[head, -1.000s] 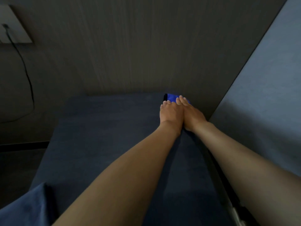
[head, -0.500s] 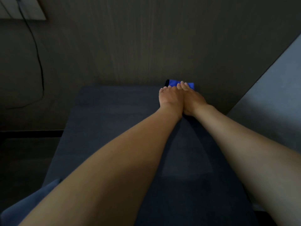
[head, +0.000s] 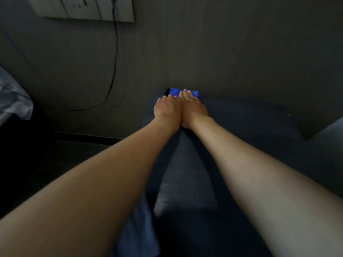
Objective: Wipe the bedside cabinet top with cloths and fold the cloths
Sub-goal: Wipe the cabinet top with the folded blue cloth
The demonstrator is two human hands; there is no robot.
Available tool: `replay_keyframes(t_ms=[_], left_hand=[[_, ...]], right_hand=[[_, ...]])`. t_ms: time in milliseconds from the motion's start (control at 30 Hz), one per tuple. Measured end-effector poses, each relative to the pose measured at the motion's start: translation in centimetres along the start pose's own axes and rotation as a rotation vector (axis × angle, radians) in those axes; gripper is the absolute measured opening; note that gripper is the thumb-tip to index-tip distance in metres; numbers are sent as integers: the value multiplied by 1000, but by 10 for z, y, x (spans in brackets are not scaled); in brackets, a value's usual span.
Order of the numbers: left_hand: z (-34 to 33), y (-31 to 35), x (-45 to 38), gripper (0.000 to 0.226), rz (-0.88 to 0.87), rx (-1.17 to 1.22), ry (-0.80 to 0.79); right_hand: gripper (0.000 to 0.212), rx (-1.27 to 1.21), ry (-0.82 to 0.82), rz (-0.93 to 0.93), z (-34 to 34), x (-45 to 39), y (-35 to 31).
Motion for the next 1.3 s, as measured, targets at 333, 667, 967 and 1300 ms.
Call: replay_keyframes(t_ms=[333, 667, 967, 1300], left_hand=[[-10, -80, 12, 32, 134, 54, 34], [-11, -63, 24, 30, 69, 4, 52], [1, -48, 36, 40, 26, -110, 9], [0, 1, 20, 34, 22, -65, -6]], right_hand=[[58, -50, 9, 62, -17, -15, -75], [61, -33, -41, 91, -14, 4, -64], [63, -47, -94, 100, -5, 22, -56], [66, -68, -70, 22, 3, 19, -3]])
Point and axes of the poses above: each hand's wrist, its own x-axis away from the middle knuckle, its own z-axis out of the back of the hand, y = z × x, the point moved 5 cm from there along -x, towards the middle knuckle, and after that the axes turned 13 degrees about y, right-handed, at the moved point
